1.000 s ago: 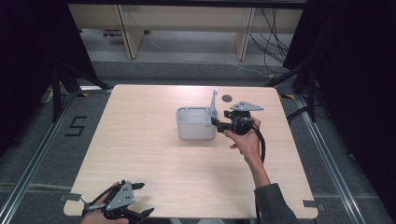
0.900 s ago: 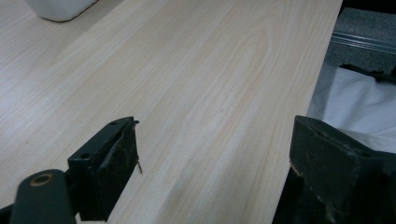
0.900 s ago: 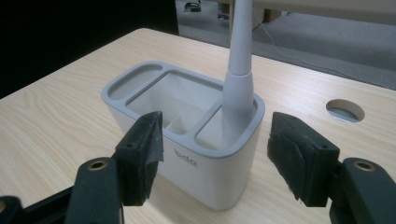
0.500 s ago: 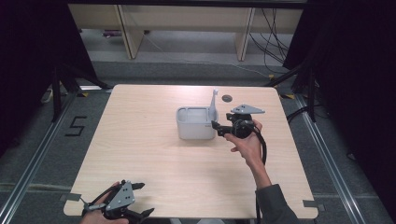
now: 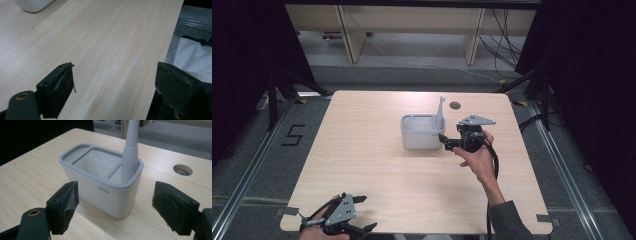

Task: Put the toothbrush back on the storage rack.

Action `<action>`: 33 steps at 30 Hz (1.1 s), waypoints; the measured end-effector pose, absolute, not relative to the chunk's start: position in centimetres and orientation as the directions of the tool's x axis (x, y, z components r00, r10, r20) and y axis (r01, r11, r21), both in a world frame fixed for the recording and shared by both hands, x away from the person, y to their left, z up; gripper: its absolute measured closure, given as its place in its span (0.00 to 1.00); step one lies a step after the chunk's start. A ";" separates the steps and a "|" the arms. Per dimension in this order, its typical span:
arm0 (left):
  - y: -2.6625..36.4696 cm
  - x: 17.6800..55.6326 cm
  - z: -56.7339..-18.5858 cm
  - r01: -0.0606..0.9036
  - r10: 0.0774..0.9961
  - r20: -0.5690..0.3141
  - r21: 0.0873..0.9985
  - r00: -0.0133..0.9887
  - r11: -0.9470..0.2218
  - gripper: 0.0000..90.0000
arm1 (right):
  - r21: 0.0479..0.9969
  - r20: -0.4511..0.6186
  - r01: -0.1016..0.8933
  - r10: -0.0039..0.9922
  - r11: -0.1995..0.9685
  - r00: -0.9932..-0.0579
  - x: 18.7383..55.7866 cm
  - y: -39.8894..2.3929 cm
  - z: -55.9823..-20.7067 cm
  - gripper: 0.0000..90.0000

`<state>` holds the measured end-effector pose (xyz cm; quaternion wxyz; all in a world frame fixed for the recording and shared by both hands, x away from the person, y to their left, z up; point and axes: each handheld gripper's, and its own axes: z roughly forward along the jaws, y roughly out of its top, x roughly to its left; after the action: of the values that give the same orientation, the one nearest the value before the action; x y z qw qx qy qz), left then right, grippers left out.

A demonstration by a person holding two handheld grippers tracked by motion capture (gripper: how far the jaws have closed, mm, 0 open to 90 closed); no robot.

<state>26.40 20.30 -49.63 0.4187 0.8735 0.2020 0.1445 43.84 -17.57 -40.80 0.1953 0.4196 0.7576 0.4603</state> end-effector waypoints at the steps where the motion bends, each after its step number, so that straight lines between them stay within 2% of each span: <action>1: 20.3 26.4 -49.6 0.231 0.474 0.082 0.791 0.877 -0.566 0.16 | 0.855 0.089 0.462 0.813 0.234 -0.576 43.7 -17.6 -40.7 0.23; 12: 20.3 26.4 -49.7 0.233 0.476 0.082 0.792 0.875 -0.565 0.16 | 0.858 0.055 0.440 0.805 0.264 -0.591 42.8 -17.6 -41.0 0.23; 13: 20.3 26.4 -49.7 0.233 0.477 0.081 0.792 0.875 -0.564 0.16 | 0.851 0.083 0.462 0.805 0.249 -0.587 42.6 -17.5 -41.0 0.23; 15: 20.3 26.4 -49.7 0.232 0.484 0.086 0.797 0.871 -0.558 0.16 | 0.857 0.055 0.441 0.802 0.268 -0.595 42.5 -17.5 -41.1 0.23; 19: 20.3 26.4 -49.6 0.234 0.477 0.082 0.791 0.875 -0.565 0.16 | 0.852 0.073 0.451 0.792 0.266 -0.606 42.1 -17.5 -41.2 0.23; 20: 20.3 26.4 -49.7 0.233 0.479 0.083 0.792 0.874 -0.564 0.16 | 0.857 0.045 0.429 0.787 0.287 -0.616 42.2 -17.6 -41.2 0.23; 22: 20.4 26.5 -49.6 0.225 0.471 0.098 0.782 0.877 -0.582 0.16 | 0.852 0.079 0.454 0.794 0.260 -0.603 41.8 -17.4 -41.3 0.23; 23: 20.4 26.5 -49.6 0.226 0.471 0.097 0.782 0.877 -0.581 0.16 | 0.855 0.050 0.433 0.786 0.285 -0.616 41.9 -17.6 -41.3 0.23; 33: 20.3 26.4 -49.7 0.230 0.478 0.084 0.796 0.874 -0.560 0.16 | 0.842 0.080 0.463 0.784 0.277 -0.615 40.6 -17.6 -41.8 0.22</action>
<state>26.35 20.29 -49.68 0.4224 0.8710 0.2035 0.1467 40.60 -17.57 -41.83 0.1789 0.4004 0.7789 0.4484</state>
